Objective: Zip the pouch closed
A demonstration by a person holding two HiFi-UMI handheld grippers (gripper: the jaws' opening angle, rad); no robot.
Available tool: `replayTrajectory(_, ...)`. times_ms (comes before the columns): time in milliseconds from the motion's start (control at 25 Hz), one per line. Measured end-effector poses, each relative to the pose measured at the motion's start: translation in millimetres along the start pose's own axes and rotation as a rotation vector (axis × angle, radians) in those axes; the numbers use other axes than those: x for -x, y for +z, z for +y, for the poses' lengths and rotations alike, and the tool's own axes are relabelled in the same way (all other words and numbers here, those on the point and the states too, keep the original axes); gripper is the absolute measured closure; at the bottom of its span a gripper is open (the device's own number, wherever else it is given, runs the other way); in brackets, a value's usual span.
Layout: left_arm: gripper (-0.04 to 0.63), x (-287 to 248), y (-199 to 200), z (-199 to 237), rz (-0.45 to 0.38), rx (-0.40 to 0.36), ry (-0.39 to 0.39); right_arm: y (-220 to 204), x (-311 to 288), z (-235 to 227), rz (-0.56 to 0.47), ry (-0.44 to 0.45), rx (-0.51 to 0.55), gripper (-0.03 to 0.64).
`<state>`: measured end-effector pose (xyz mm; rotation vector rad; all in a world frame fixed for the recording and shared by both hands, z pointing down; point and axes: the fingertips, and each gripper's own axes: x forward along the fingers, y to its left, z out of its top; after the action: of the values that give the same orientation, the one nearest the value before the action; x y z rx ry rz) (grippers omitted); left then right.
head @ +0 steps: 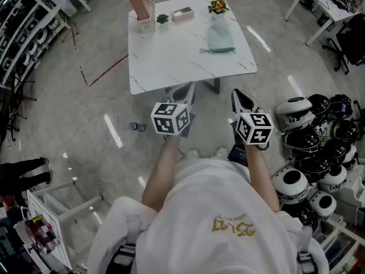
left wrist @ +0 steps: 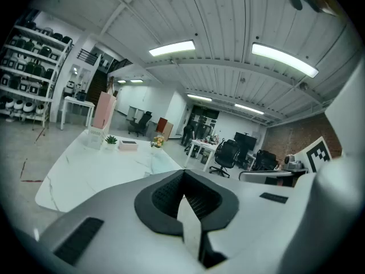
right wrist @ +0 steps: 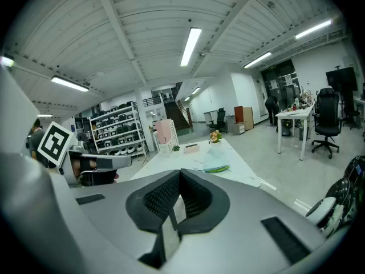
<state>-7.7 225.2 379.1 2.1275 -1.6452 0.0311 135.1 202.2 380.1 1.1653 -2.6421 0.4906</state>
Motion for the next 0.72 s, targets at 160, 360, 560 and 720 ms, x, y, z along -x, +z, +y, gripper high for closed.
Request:
replayTrajectory(160, 0.577, 4.1, -6.4, -10.8, 0.006, 0.009, 0.023, -2.9, 14.0, -6.3, 0.008, 0.007, 0.0, 0.604)
replayTrajectory(360, 0.577, 2.7, -8.9, -22.8, 0.01, -0.005, 0.039, -3.5, 21.5, -15.3, 0.005, 0.02, 0.0, 0.604)
replayTrajectory(560, 0.505, -0.3, -11.8, -29.2, 0.009, -0.005, 0.049, -7.4, 23.7, -21.9, 0.007, 0.034, -0.006, 0.604)
replayTrajectory(720, 0.388, -4.1, -15.8, -33.3, 0.014, 0.007, 0.068, -15.2, 24.9, -26.4, 0.046, 0.072, -0.05, 0.491)
